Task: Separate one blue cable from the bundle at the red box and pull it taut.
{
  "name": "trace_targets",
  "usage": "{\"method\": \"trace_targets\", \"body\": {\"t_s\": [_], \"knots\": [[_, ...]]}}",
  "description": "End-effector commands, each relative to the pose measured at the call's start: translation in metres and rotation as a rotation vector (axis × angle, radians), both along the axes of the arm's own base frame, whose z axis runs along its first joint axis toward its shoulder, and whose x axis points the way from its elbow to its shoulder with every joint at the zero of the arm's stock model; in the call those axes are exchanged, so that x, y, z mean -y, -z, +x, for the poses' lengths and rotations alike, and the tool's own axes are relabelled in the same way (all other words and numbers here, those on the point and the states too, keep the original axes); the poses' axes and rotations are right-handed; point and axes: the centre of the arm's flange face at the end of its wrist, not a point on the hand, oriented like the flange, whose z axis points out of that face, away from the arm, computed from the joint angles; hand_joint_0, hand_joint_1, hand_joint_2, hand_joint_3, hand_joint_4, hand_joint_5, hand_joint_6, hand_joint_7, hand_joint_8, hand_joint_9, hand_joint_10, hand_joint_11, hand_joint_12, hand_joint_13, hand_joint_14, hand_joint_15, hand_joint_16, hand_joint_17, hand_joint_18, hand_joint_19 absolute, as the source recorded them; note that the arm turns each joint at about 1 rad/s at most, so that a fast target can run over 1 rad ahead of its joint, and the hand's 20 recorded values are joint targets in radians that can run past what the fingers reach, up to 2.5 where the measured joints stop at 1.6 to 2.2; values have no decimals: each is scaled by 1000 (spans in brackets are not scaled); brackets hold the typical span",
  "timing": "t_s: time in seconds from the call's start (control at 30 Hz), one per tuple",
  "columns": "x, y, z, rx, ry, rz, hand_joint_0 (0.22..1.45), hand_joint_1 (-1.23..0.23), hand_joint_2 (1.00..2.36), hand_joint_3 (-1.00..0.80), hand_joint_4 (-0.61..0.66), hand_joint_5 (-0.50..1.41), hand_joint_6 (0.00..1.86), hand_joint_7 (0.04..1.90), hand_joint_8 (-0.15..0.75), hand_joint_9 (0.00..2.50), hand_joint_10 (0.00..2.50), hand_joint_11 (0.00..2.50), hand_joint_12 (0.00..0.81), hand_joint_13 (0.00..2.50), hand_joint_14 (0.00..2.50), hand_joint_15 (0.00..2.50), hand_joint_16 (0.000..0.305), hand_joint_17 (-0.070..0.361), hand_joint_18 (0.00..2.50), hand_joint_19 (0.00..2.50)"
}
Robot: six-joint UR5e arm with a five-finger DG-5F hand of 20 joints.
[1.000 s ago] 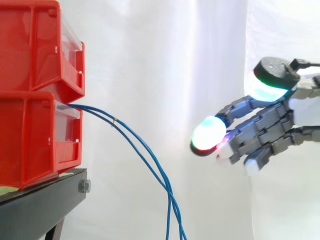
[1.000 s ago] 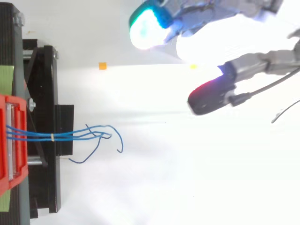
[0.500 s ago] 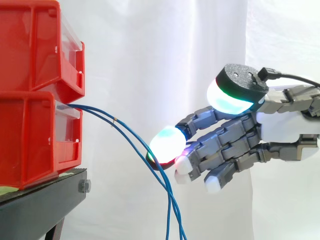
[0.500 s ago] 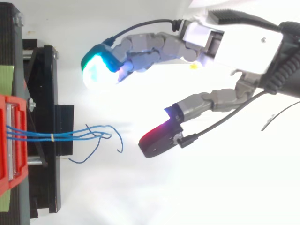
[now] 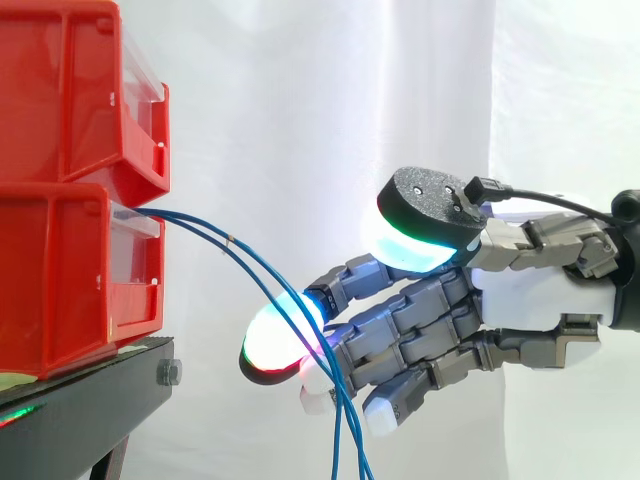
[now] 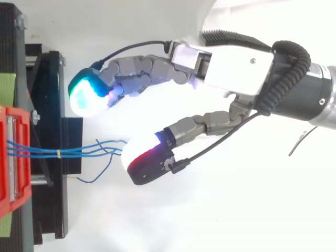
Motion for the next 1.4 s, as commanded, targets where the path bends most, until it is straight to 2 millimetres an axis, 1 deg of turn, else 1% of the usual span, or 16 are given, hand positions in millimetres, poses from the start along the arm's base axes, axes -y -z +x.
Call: {"method": "trace_targets", "body": {"t_s": [0.0, 0.13, 0.3, 0.33, 0.37, 0.43, 0.5, 0.6, 0.67, 0.73, 0.83, 1.27, 1.37], "knots": [[0, 7, 3, 1, -1, 3, 551, -579, 1000, -500, 277, -223, 502, 738, 346, 513, 10, 355, 387, 510, 9, 259, 53, 118, 598, 551], [0, 16, 6, 16, -21, 28, 552, -579, 1000, -500, 277, -223, 502, 739, 345, 517, 10, 358, 387, 514, 9, 264, 53, 118, 602, 551], [-1, 15, 8, 38, -41, 57, 556, -583, 1000, -500, 278, -222, 502, 739, 344, 526, 8, 363, 387, 521, 9, 265, 53, 118, 605, 561], [-1, 18, 9, 34, -41, 58, 557, -584, 1000, -500, 278, -222, 502, 739, 344, 528, 8, 359, 387, 523, 9, 265, 52, 118, 609, 561], [-1, 30, 11, 22, -46, 60, 558, -585, 1000, -500, 279, -221, 502, 739, 343, 527, 8, 364, 387, 524, 9, 270, 52, 118, 610, 560], [1, 34, 10, 20, -48, 68, 558, -585, 1000, -500, 279, -221, 502, 740, 344, 531, 10, 364, 386, 528, 9, 271, 52, 118, 614, 560], [-1, 46, 17, 27, -61, 80, 559, -585, 1000, -500, 279, -221, 502, 741, 344, 533, 8, 365, 385, 532, 9, 271, 52, 118, 618, 567], [-1, 43, 19, 46, -86, 97, 564, -591, 1000, -500, 280, -220, 502, 750, 344, 537, 8, 375, 386, 535, 9, 275, 52, 118, 622, 567], [-1, 42, 20, 49, -91, 103, 594, -598, 1000, -497, 285, -214, 502, 769, 341, 544, 8, 375, 381, 543, 10, 276, 51, 116, 619, 572], [0, 35, 23, 62, -93, 108, 617, -613, 1004, -446, 291, -207, 502, 795, 341, 551, 8, 380, 380, 544, 10, 280, 51, 115, 628, 571], [0, 35, 24, 68, -95, 108, 627, -618, 1006, -427, 296, -204, 503, 808, 340, 556, 8, 382, 379, 549, 10, 278, 51, 115, 634, 572], [-7, 29, 28, 94, -150, 140, 625, -624, 1005, -432, 314, -192, 502, 857, 343, 572, 9, 400, 380, 565, 12, 289, 51, 115, 651, 577], [-13, 25, 32, 135, -169, 190, 625, -624, 1004, -433, 316, -191, 503, 858, 342, 574, 9, 405, 383, 570, 12, 292, 51, 115, 652, 578]]}}
